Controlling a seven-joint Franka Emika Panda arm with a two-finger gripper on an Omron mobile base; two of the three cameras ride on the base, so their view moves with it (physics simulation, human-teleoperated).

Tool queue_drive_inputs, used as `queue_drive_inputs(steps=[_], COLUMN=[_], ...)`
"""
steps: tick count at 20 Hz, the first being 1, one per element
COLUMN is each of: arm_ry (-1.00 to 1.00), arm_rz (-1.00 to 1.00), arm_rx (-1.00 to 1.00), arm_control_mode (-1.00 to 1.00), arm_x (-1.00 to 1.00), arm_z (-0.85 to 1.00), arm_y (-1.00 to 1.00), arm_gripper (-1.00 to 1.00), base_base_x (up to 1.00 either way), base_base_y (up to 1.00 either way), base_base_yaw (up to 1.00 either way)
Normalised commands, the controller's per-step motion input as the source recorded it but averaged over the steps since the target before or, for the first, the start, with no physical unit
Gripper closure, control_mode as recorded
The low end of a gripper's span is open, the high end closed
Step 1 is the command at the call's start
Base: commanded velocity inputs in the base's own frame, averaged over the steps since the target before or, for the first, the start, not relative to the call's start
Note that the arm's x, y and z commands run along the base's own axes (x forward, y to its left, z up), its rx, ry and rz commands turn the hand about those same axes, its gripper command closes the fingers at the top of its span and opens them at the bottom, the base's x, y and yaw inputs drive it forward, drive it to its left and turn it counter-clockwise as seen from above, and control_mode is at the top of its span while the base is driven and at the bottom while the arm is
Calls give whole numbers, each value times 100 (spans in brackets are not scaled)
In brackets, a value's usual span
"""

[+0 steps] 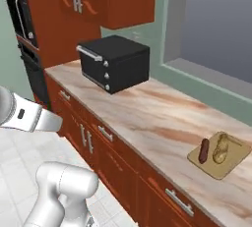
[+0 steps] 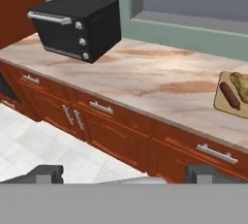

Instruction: Retrieve the sausage and cheese from the fridge and place them on the cutting board on the counter.

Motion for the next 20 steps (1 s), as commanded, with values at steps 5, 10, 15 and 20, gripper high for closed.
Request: queue_drive_inputs(steps=[5, 10, 15, 20], arm_ry=[0, 0, 0, 0], arm_rz=[0, 0, 0, 0], arm_rx=[0, 0, 0, 0], arm_control_mode=[100, 100, 100, 100], arm_x=[0, 0, 0, 0], arm_z=[0, 0, 0, 0], arm_y=[0, 0, 0, 0], arm_gripper=[-100, -100, -100, -100], base_base_x=[-12, -4, 30, 97], base_base_y=[12, 19, 54, 67], base_base_yaw=[100, 100, 87, 14])
